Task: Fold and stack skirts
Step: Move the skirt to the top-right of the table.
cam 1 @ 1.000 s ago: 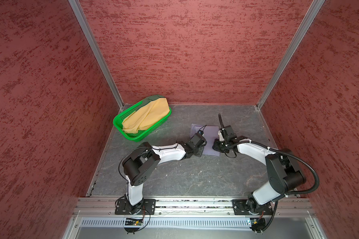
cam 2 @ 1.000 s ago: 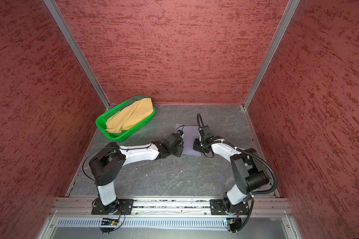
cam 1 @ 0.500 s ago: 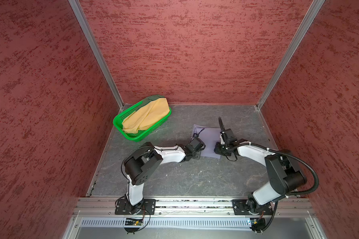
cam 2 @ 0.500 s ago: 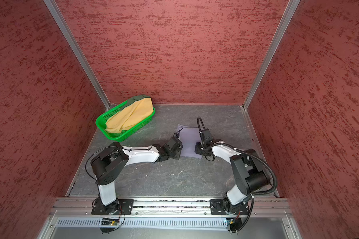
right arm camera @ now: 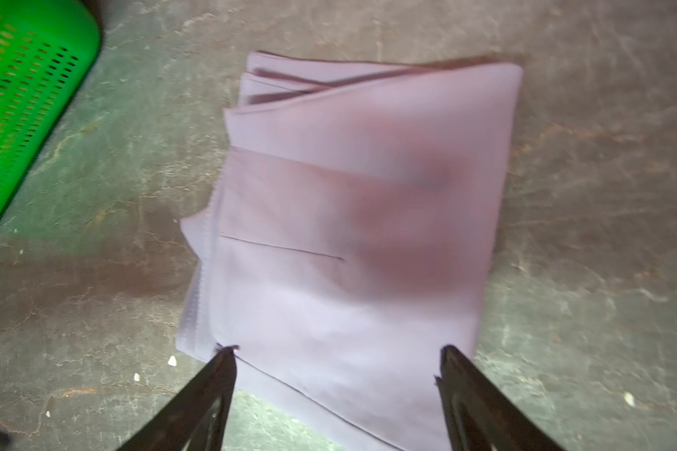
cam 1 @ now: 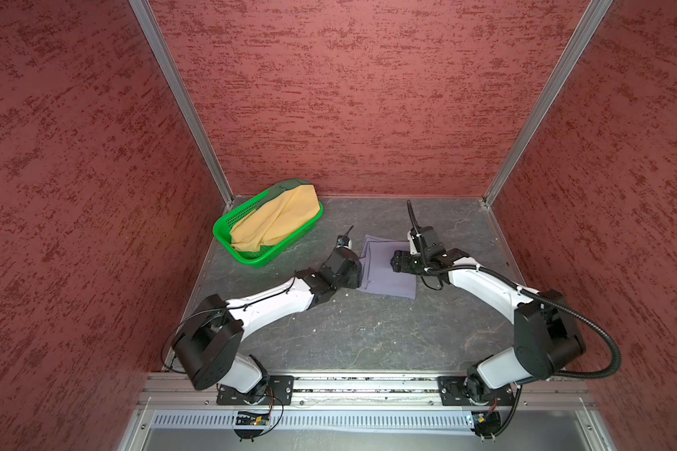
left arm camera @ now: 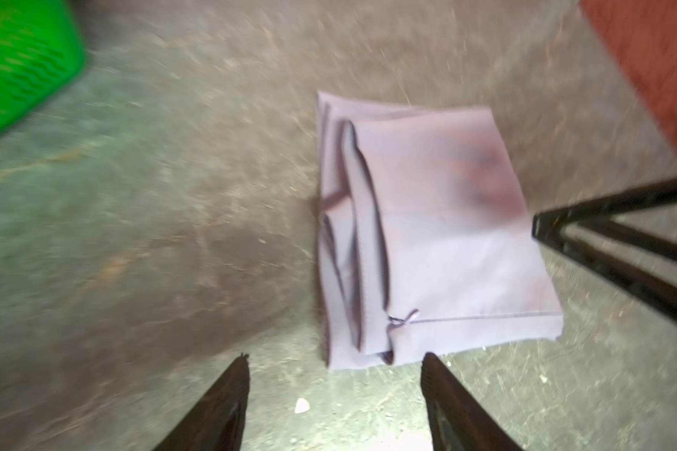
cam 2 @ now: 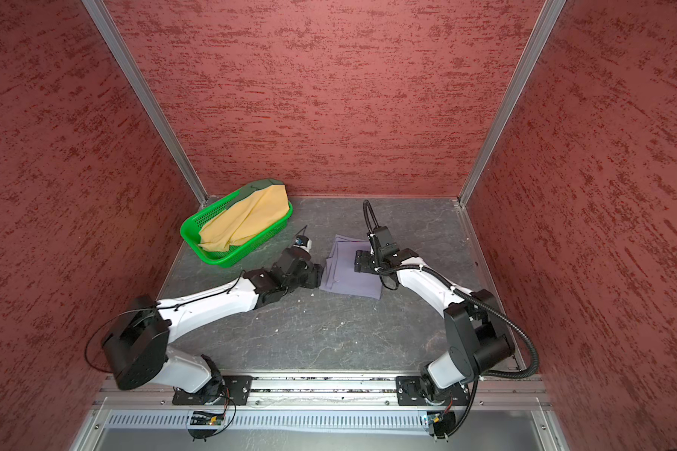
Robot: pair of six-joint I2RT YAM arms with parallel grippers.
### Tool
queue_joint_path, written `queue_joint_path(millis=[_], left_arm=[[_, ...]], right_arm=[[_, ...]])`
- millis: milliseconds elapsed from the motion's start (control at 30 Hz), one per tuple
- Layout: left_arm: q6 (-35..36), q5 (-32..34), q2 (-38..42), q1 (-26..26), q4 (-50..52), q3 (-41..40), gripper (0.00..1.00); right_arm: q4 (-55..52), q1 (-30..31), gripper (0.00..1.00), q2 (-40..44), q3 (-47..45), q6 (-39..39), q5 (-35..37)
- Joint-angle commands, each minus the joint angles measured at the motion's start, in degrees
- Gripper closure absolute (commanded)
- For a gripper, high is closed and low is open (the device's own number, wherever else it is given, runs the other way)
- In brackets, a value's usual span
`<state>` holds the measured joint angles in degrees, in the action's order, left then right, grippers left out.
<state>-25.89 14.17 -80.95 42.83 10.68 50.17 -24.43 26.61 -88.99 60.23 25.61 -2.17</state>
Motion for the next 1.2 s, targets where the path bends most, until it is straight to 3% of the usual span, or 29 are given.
queue_joint_path(millis=[0, 300, 667, 867, 1167], left_arm=[[-2.2, 1.4, 4.6, -2.2, -0.7, -3.6, 0.29], [-3.4, 4.0, 12.3, -6.0, 1.8, -9.1, 0.28], [-3.0, 3.8, 12.4, -7.7, 1.3, -10.8, 0.28], [-2.7, 3.6, 11.8, -8.4, 0.5, -11.2, 0.28], [-2.2, 3.3, 11.0, -8.9, -0.2, -11.1, 0.29]], right_arm=[[-2.1, 3.2, 0.14, -3.9, 4.3, -0.4, 3.3], [-6.8, 11.0, 0.09, -16.6, 14.8, 1.2, 7.8], [-11.5, 14.1, 0.1, -24.6, 17.6, 1.3, 14.7], [-12.5, 13.8, 0.17, -25.5, 15.0, -6.4, 21.4], [-10.9, 7.1, 0.15, -25.8, 12.5, -19.9, 25.5]])
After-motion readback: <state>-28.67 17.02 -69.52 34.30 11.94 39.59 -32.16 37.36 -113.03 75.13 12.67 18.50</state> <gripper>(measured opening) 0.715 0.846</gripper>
